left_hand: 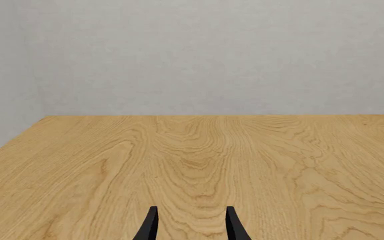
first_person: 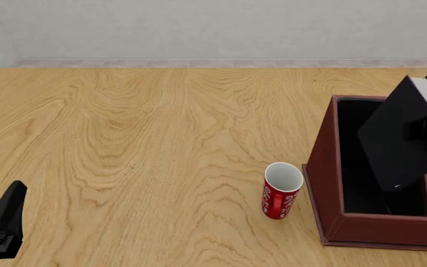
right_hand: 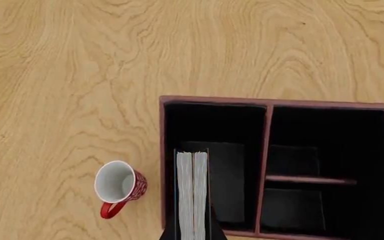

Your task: Pick up the book and place it in the left compartment of the caddy.

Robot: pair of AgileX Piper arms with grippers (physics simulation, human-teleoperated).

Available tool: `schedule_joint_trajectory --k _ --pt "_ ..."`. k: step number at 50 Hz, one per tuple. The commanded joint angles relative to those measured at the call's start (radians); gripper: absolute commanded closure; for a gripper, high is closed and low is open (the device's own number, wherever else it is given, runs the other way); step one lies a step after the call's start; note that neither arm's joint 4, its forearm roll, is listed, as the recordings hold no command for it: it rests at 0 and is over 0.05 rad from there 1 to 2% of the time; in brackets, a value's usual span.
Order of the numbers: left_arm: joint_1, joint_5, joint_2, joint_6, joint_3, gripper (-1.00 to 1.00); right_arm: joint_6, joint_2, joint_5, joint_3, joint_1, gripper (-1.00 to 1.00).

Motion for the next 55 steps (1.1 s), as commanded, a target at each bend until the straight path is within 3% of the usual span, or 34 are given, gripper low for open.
schedule_joint_trajectory --k 1,55 --pt "0.000 0.000 0.000 0.000 0.000 -1.00 0.006 0.017 -0.033 0.019 -0.016 1.00" --pt "0.000 0.000 0.000 0.000 0.000 -1.00 0.020 0.110 -0.170 0.097 -0.035 1.00"
